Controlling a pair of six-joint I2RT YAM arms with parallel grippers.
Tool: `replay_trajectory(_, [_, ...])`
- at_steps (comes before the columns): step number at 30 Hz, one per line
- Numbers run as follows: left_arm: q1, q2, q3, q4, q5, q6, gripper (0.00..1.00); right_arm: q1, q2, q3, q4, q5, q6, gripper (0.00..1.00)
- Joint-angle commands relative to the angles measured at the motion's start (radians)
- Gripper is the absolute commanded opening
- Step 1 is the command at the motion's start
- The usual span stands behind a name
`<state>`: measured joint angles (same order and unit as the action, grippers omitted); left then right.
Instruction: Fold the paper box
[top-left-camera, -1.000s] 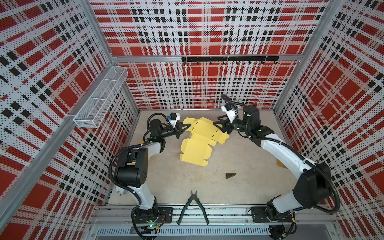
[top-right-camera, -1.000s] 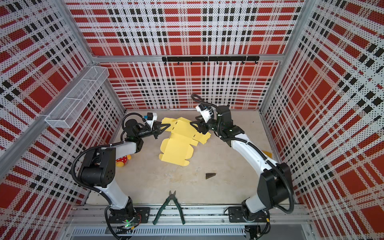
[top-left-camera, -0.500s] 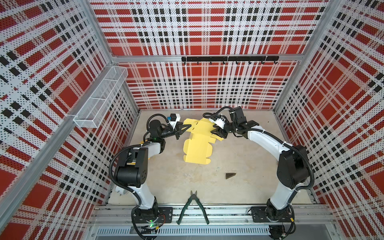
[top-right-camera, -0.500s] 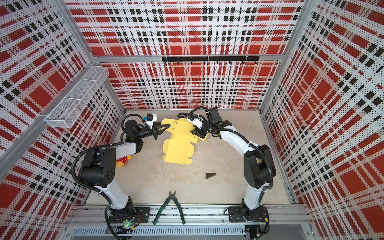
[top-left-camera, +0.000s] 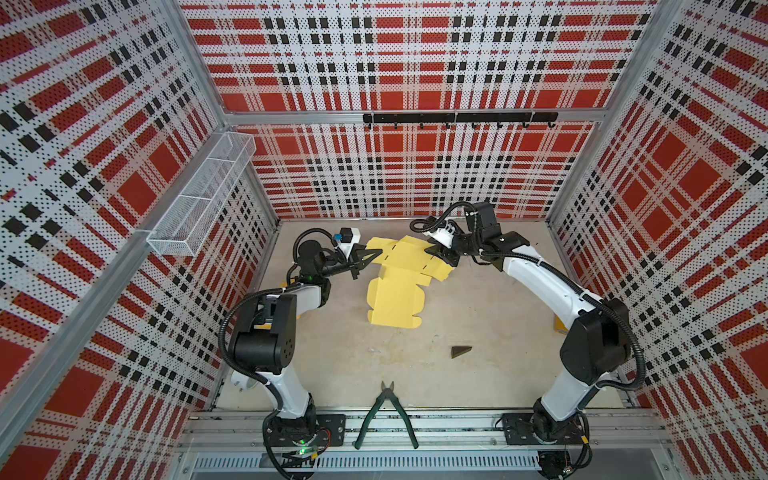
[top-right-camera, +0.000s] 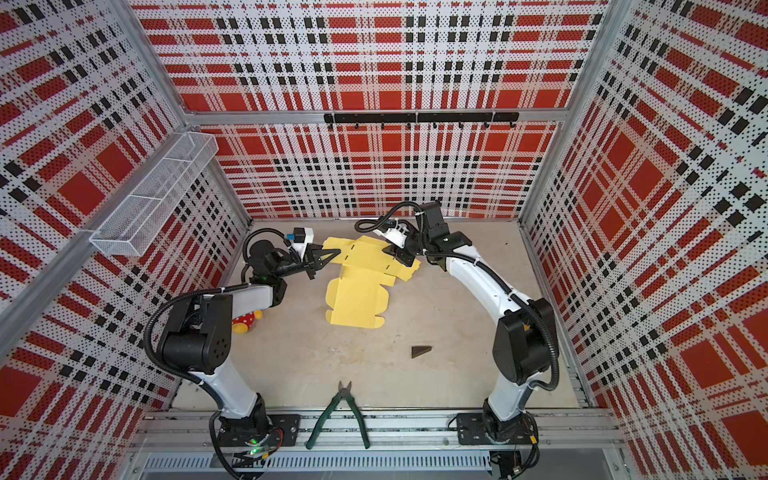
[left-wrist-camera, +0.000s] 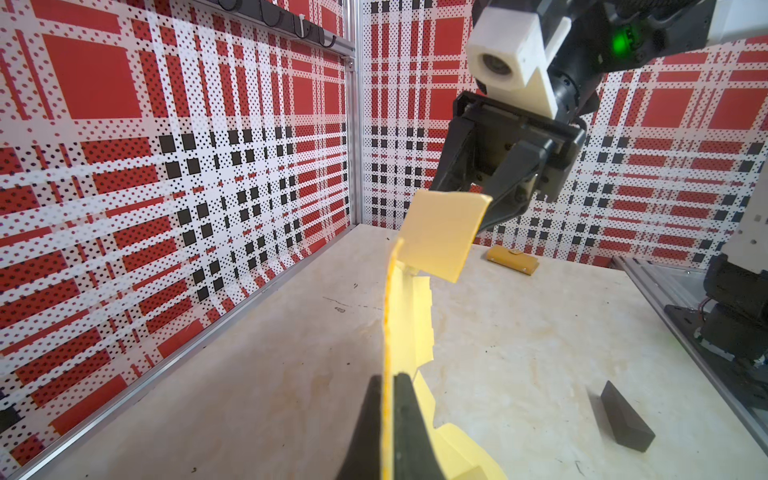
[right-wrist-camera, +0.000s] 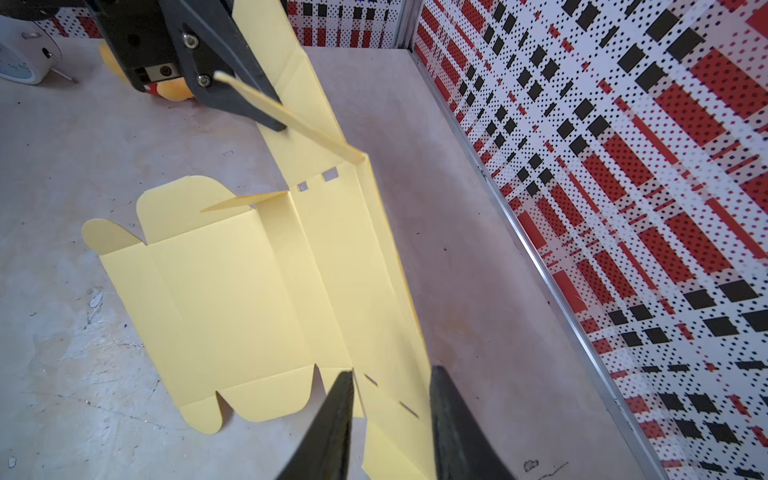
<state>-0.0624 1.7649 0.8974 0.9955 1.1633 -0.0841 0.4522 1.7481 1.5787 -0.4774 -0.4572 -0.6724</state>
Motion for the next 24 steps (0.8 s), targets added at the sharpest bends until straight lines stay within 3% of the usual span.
replay_trajectory(1, [0.005, 0.006, -0.011, 0.039, 0.018, 0.01, 0.03, 0.002, 0.044, 0.045, -0.032, 0.014, -0.048, 0.32])
replay_trajectory(9, [0.005, 0.008, -0.011, 0.038, 0.018, 0.01, 0.03, 0.002, 0.055, 0.065, -0.047, 0.017, -0.057, 0.3])
replay_trajectory(16, [0.005, 0.004, -0.015, 0.038, 0.015, 0.01, 0.03, -0.004, 0.005, 0.05, -0.024, 0.04, -0.082, 0.37])
replay_trajectory(24, [0.003, 0.002, -0.015, 0.038, 0.02, 0.01, 0.03, -0.004, 0.079, 0.1, -0.072, 0.035, -0.101, 0.35])
